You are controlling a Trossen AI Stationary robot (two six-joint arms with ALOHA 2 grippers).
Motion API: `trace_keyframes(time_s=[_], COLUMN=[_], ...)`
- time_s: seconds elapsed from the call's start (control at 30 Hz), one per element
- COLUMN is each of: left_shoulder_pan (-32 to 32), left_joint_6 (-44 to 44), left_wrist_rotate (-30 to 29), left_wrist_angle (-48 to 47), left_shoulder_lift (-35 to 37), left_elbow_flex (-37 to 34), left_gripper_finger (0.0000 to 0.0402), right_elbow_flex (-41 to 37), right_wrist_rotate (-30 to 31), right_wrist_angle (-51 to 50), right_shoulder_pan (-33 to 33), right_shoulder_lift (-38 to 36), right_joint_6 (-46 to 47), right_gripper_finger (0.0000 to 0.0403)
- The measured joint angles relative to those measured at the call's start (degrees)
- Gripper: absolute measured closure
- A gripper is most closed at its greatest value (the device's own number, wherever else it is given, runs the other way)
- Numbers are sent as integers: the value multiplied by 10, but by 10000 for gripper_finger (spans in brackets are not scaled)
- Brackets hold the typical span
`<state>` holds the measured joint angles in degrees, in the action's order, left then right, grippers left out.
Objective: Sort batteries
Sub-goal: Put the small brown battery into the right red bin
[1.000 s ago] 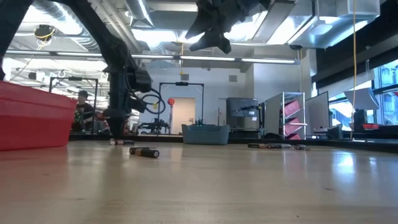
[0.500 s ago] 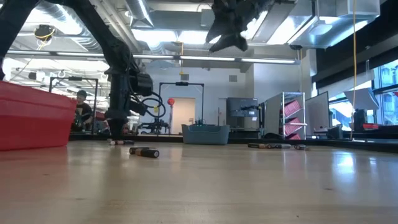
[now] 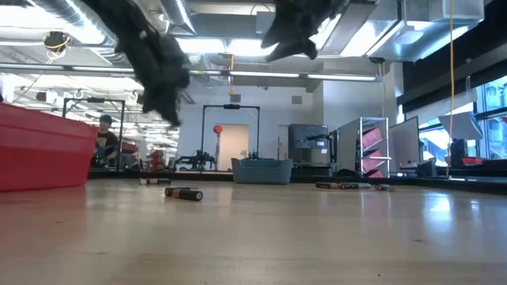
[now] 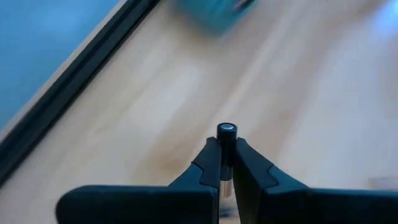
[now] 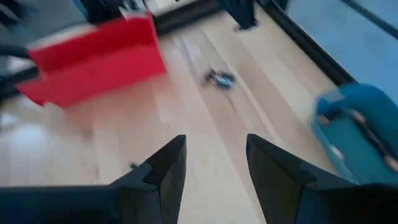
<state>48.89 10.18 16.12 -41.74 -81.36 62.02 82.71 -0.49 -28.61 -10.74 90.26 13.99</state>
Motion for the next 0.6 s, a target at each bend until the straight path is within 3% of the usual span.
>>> trace_keyframes(time_s=[0.13,0.23,0.43,0.6], left_shoulder_pan=[-29,-68,-156,-213], left_joint_6=[-60,-113,-223,-265], left_wrist_rotate=[127,183,185,141], left_wrist_angle=[54,124,306,418], left_shoulder_lift=[70,101,116,105], left_elbow_flex=[0,0,1,1], left_gripper_finger=[392,392,392,391], right_elbow_flex=[-57,-71,-74,-74], right_wrist_rotate=[-1,-1,-27,-73], right_wrist_angle=[138,185,211,243], right_shoulder_pan=[4,2,3,5], right_shoulder_lift=[0,0,0,0], right_joint_6=[26,41,52,56], right_gripper_finger=[233,233,233,233])
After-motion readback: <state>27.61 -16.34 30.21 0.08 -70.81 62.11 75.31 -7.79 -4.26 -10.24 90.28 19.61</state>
